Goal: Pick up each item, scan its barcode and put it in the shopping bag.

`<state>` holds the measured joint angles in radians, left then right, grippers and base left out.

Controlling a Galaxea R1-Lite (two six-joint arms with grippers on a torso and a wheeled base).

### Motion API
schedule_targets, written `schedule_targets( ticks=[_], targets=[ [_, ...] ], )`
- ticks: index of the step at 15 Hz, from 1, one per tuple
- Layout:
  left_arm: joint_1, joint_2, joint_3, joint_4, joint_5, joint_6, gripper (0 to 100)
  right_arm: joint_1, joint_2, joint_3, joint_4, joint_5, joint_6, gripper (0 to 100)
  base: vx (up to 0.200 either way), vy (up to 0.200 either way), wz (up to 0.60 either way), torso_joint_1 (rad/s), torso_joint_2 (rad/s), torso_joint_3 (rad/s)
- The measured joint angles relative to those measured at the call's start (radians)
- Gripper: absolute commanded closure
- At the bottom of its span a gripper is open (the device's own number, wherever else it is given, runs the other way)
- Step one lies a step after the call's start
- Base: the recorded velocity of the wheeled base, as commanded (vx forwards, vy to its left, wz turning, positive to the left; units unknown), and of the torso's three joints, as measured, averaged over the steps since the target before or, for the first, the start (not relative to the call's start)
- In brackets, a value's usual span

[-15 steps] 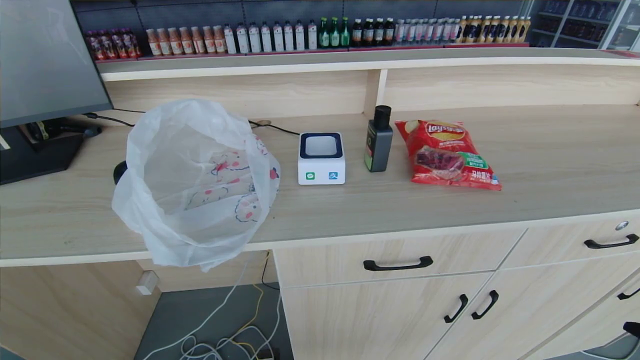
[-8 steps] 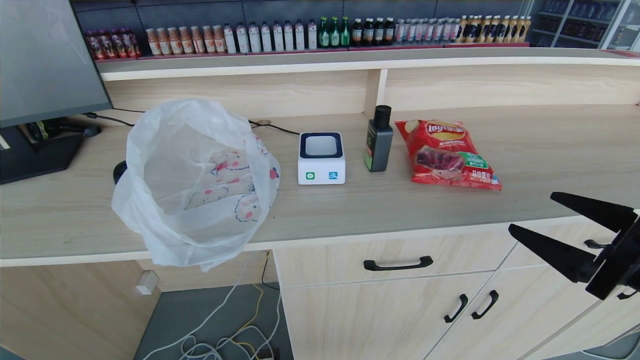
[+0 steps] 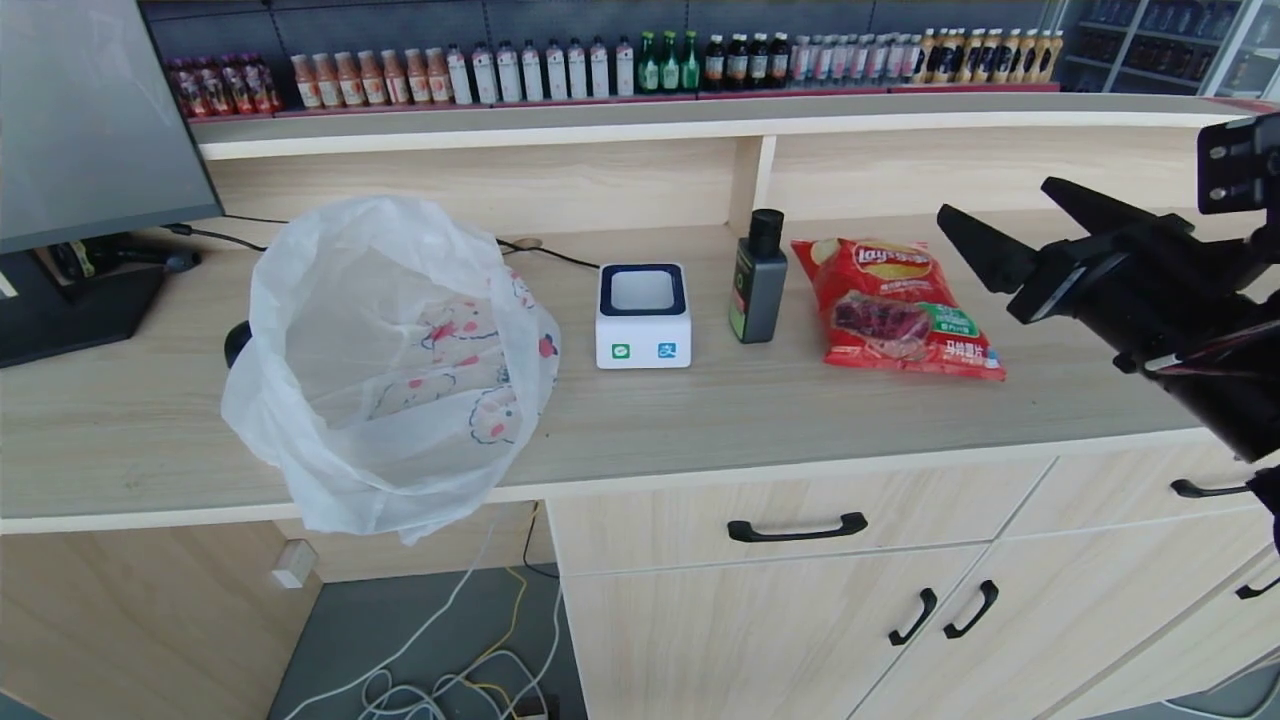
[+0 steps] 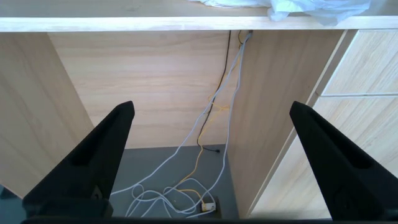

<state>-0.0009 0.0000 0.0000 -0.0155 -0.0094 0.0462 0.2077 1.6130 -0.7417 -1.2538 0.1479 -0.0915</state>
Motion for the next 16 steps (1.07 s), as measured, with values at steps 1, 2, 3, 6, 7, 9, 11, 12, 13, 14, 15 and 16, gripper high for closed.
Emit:
schedule_targets(
  ticks=[1, 2, 3, 6, 7, 9, 11, 12, 13, 14, 15, 16],
  targets=[
    [0.0, 0.0, 0.0, 0.0, 0.0, 0.0, 0, 0.008, 0.021, -0.026, -0.005, -0.026, 0.012, 0, 0.0, 0.0, 0.0, 0.0, 0.0, 0.0],
    [0.0, 0.0, 0.0, 0.0, 0.0, 0.0, 0, 0.023, 0.043, -0.052, -0.011, -0.053, 0.017, 0, 0.0, 0.0, 0.0, 0.0, 0.0, 0.0],
    [0.0, 0.0, 0.0, 0.0, 0.0, -0.001, 0, 0.043, 0.061, -0.073, -0.013, -0.076, 0.018, 0, 0.0, 0.0, 0.0, 0.0, 0.0, 0.0],
    [0.0, 0.0, 0.0, 0.0, 0.001, -0.002, 0, 0.158, 0.107, -0.129, -0.009, -0.207, 0.08, 0, 0.0, 0.0, 0.0, 0.0, 0.0, 0.0],
    [0.0, 0.0, 0.0, 0.0, 0.0, -0.002, 0, 0.197, 0.126, -0.158, -0.005, -0.25, 0.114, 0, 0.0, 0.0, 0.0, 0.0, 0.0, 0.0],
    [0.001, 0.0, 0.0, 0.0, 0.001, -0.001, 0, 0.23, 0.161, -0.203, 0.01, -0.27, 0.13, 0, 0.0, 0.0, 0.0, 0.0, 0.0, 0.0],
    [0.001, 0.0, 0.0, 0.0, 0.001, -0.003, 0, 0.247, 0.193, -0.211, 0.01, -0.275, 0.15, 0, 0.0, 0.0, 0.0, 0.0, 0.0, 0.0],
    [0.001, 0.0, 0.0, 0.0, 0.001, -0.003, 0, 0.267, 0.203, -0.211, 0.009, -0.288, 0.15, 0, 0.0, 0.0, 0.0, 0.0, 0.0, 0.0],
    [0.0, 0.0, 0.0, 0.0, 0.001, -0.003, 0, 0.286, 0.212, -0.212, 0.009, -0.325, 0.148, 0, 0.0, 0.0, 0.0, 0.0, 0.0, 0.0],
    [0.0, 0.0, 0.0, 0.0, 0.002, -0.003, 0, 0.301, 0.222, -0.216, 0.01, -0.346, 0.145, 0, 0.0, 0.0, 0.0, 0.0, 0.0, 0.0],
    [0.0, 0.0, 0.0, 0.0, 0.002, -0.003, 0, 0.317, 0.237, -0.224, 0.011, -0.357, 0.129, 0, 0.0, 0.0, 0.0, 0.0, 0.0, 0.0],
    [0.0, 0.0, 0.0, 0.0, 0.001, -0.003, 0, 0.33, 0.256, -0.232, 0.01, -0.359, 0.072, 0, 0.0, 0.0, 0.0, 0.0, 0.0, 0.0]
  ],
)
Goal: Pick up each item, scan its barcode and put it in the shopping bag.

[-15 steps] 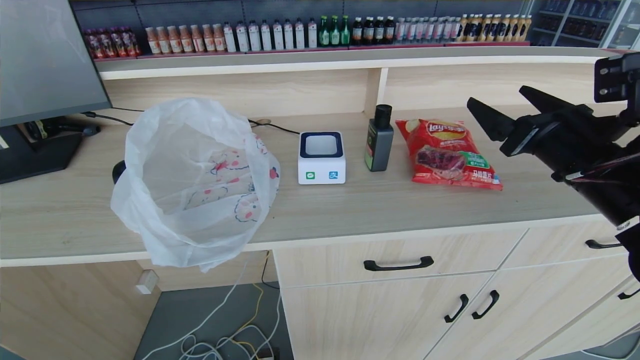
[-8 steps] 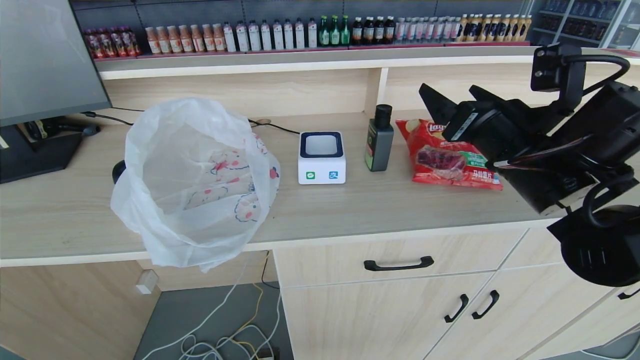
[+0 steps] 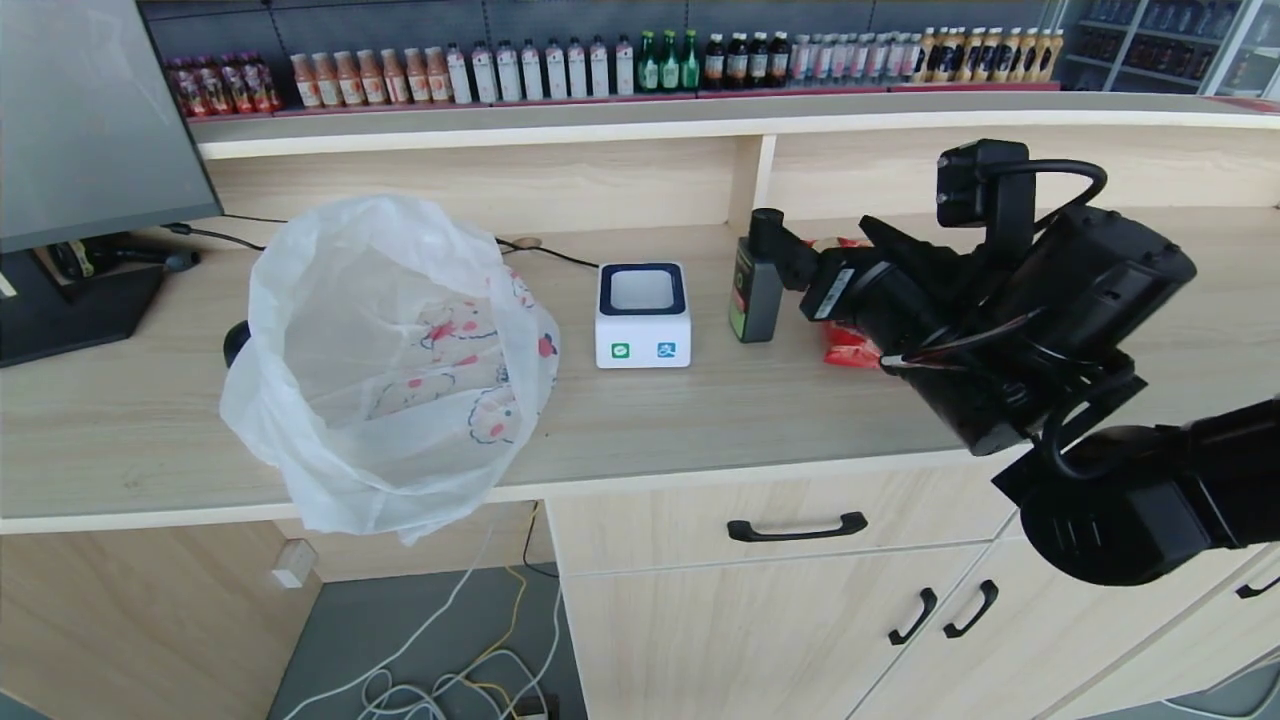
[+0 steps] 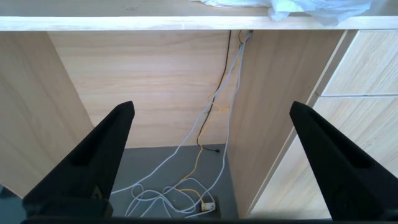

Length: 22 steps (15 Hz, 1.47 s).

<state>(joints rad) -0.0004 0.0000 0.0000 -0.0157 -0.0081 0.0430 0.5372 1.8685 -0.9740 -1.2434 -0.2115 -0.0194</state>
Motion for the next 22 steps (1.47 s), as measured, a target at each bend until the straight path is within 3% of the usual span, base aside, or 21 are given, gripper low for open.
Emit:
schedule_targets(
  ticks=[4, 8, 15, 22],
  targets=[
    [0.0, 0.0, 0.0, 0.0, 0.0, 0.0, 0, 0.011, 0.062, -0.038, 0.012, 0.001, -0.083, 0, 0.0, 0.0, 0.0, 0.0, 0.0, 0.0],
    [0.0, 0.0, 0.0, 0.0, 0.0, 0.0, 0, 0.0, 0.1, -0.143, 0.137, -0.012, -0.087, 0, 0.0, 0.0, 0.0, 0.0, 0.0, 0.0],
    [0.0, 0.0, 0.0, 0.0, 0.001, 0.0, 0, 0.003, 0.18, -0.421, 0.318, -0.107, -0.086, 0, 0.0, 0.0, 0.0, 0.0, 0.0, 0.0],
    [0.0, 0.0, 0.0, 0.0, 0.0, 0.0, 0, 0.002, 0.246, -0.483, 0.34, -0.14, -0.066, 0, 0.0, 0.0, 0.0, 0.0, 0.0, 0.0]
  ],
)
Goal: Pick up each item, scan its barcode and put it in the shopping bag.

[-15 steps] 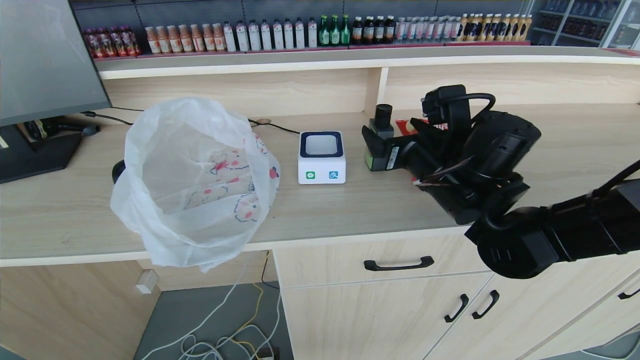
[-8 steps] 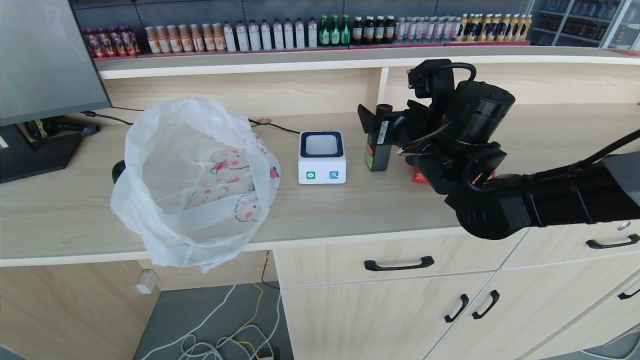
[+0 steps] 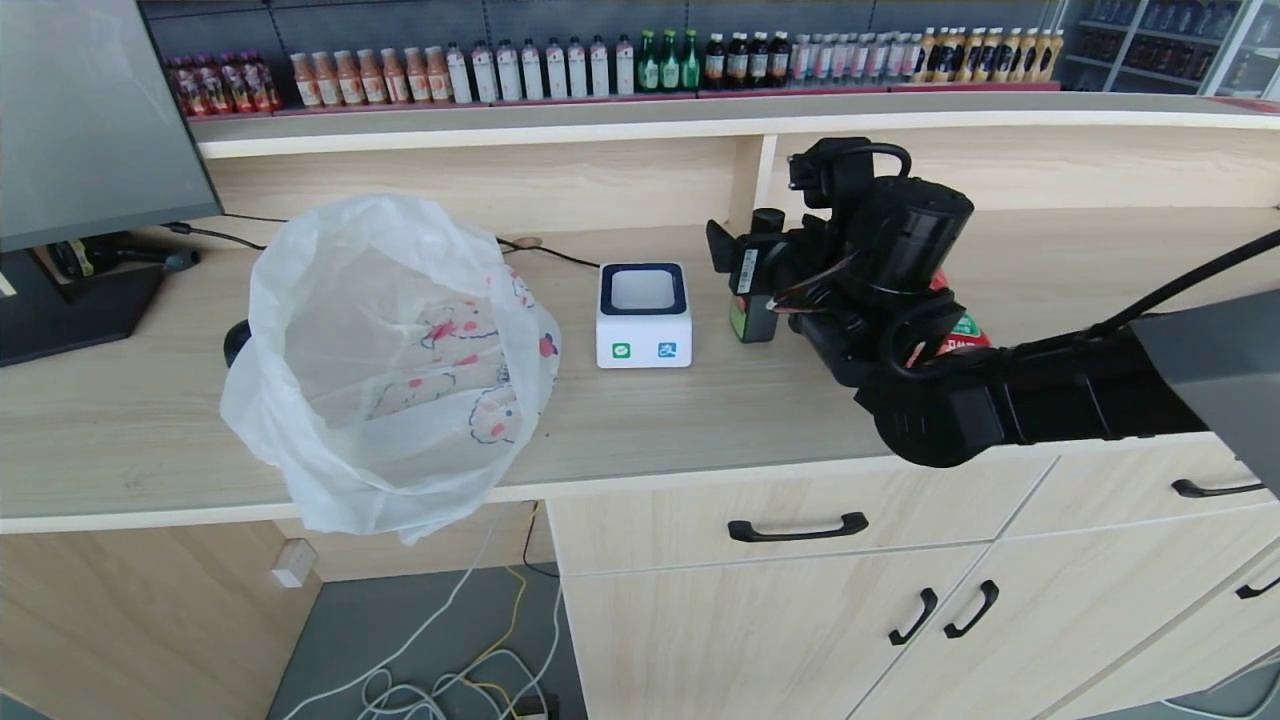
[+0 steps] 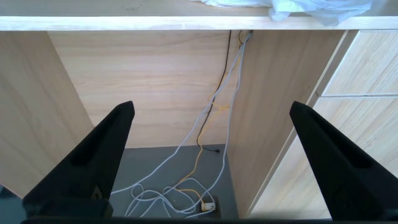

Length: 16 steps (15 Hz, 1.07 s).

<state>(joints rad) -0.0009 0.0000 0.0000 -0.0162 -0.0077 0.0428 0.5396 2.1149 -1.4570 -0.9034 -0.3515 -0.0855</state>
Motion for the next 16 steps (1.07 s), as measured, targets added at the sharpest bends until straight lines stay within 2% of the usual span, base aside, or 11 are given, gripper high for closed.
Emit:
schedule_targets(
  ticks=[5, 16],
  targets=[
    [0.001, 0.0, 0.0, 0.0, 0.0, 0.0, 0, -0.002, 0.044, -0.001, -0.004, -0.041, 0.073, 0, 0.0, 0.0, 0.0, 0.0, 0.0, 0.0],
    [0.001, 0.0, 0.0, 0.0, 0.0, 0.0, 0, -0.031, 0.109, -0.076, -0.005, -0.048, 0.075, 0, 0.0, 0.0, 0.0, 0.0, 0.0, 0.0]
  ],
)
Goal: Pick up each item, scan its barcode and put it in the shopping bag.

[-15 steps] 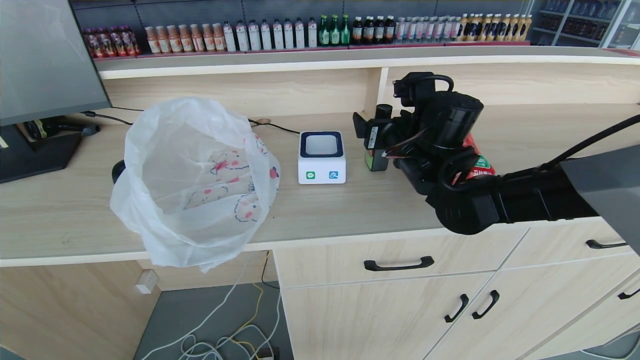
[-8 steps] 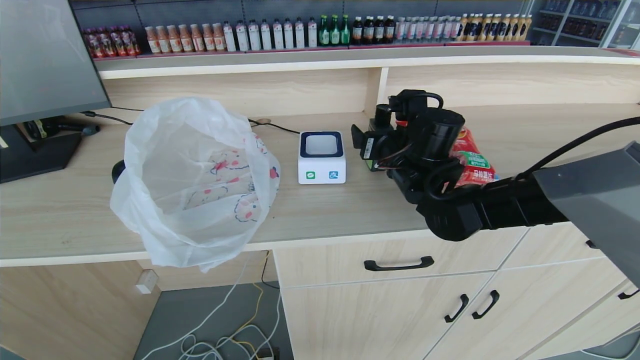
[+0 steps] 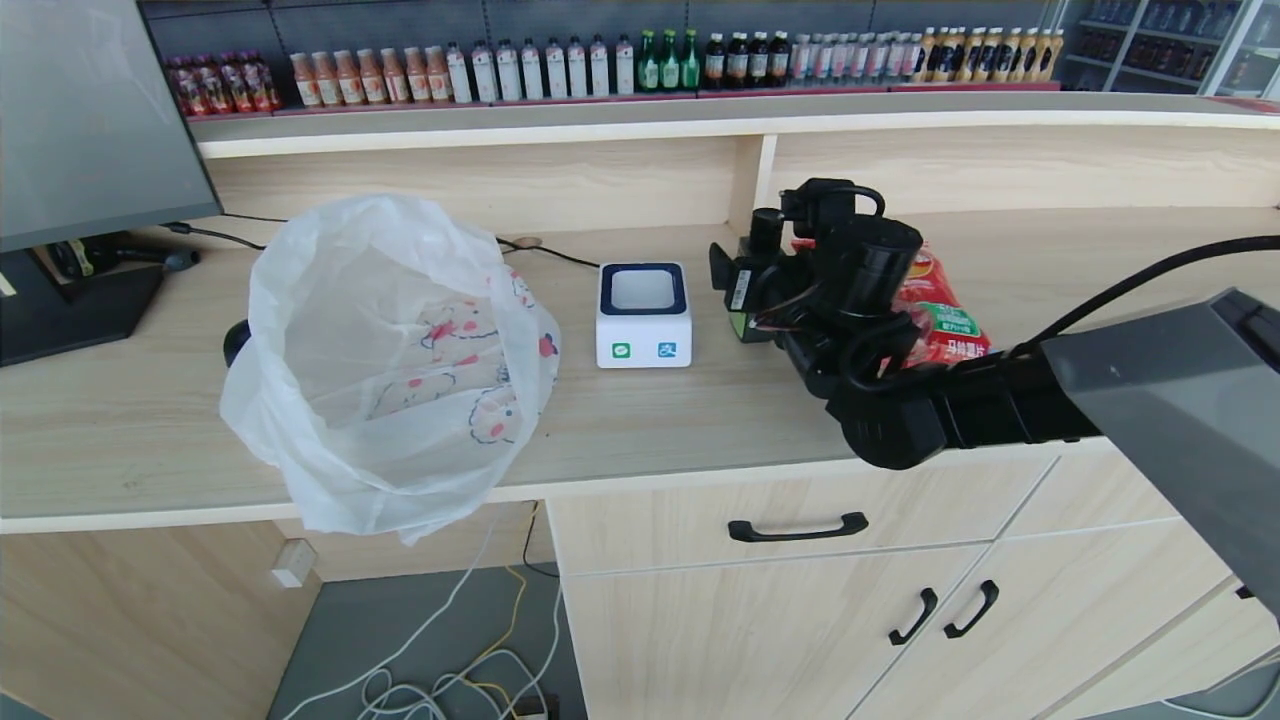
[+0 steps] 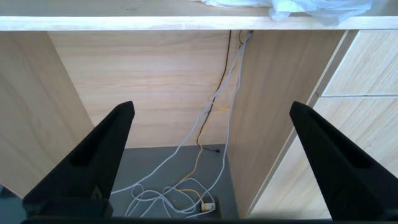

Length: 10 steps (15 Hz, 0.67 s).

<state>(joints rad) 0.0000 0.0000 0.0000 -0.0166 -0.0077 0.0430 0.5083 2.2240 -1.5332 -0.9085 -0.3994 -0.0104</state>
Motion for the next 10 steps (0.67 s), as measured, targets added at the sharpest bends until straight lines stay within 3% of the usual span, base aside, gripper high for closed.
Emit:
schedule_targets(
  ticks=[10],
  targets=[
    [0.0, 0.0, 0.0, 0.0, 0.0, 0.0, 0, -0.017, 0.044, -0.003, -0.016, 0.005, 0.001, 0, 0.0, 0.0, 0.0, 0.0, 0.0, 0.0]
  ],
)
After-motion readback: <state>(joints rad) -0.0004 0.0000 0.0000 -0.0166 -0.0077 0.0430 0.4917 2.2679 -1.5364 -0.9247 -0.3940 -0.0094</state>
